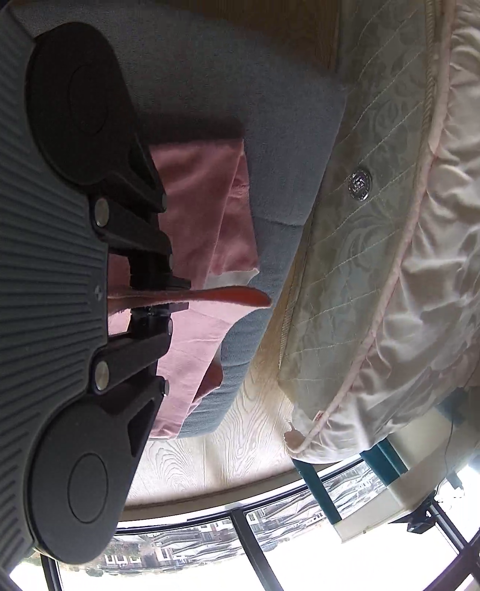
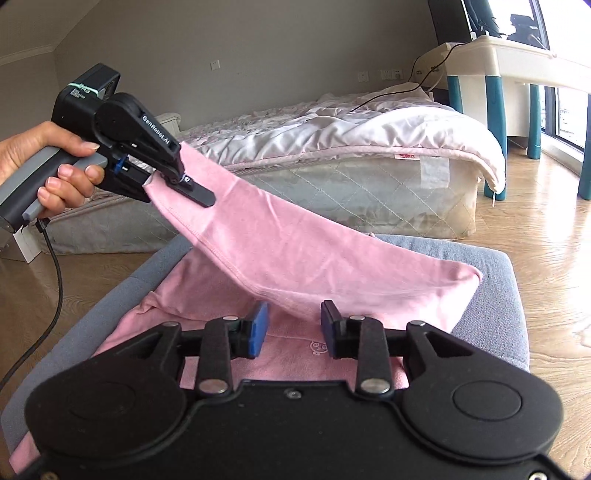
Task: Fold clothes
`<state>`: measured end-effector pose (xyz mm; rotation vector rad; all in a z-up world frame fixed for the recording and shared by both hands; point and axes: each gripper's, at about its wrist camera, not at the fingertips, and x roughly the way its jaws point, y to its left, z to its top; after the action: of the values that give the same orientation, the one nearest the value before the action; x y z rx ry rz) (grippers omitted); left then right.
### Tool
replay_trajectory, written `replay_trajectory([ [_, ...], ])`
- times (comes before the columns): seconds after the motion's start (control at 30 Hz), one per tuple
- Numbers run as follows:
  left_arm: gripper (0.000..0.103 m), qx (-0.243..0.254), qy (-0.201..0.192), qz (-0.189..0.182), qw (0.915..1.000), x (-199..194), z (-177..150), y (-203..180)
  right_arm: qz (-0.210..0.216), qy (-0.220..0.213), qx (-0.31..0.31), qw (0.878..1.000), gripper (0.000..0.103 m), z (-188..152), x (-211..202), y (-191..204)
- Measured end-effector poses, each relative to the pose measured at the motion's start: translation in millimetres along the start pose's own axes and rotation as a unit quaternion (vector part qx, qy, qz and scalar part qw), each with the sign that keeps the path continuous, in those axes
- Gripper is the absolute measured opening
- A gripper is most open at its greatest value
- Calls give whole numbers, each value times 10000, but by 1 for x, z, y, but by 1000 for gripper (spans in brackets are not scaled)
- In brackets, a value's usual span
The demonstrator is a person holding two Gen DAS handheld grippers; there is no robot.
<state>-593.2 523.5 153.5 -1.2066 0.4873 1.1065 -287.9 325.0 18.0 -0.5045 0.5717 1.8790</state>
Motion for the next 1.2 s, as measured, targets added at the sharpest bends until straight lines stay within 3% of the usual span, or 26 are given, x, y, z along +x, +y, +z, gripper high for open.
replay_trajectory([
  [0.2,4,-283,347,241,9987,24,-2,29,-240,45,110,9996,40,-1,-3,-8],
  [0.5,4,-698,278,646,9951,21,8,60,-527,-46,511,9973,44,-3,-10,-26],
  [0.63,6,-642,260,774,9946,16,13,66,-487,5,522,9975,48,-4,-6,-27],
  [0.7,13,-612,294,859,9940,15,14,69,-368,-10,494,9981,52,-4,-5,-25],
  [0.83,52,-665,300,1041,9919,12,14,75,-298,61,326,9990,55,-2,3,-14],
  [0.93,55,-625,320,1063,9919,8,15,77,-300,132,297,9990,57,-2,8,-10],
  [1.2,54,-389,702,498,9955,18,4,66,-41,461,1,9989,57,-7,24,3],
])
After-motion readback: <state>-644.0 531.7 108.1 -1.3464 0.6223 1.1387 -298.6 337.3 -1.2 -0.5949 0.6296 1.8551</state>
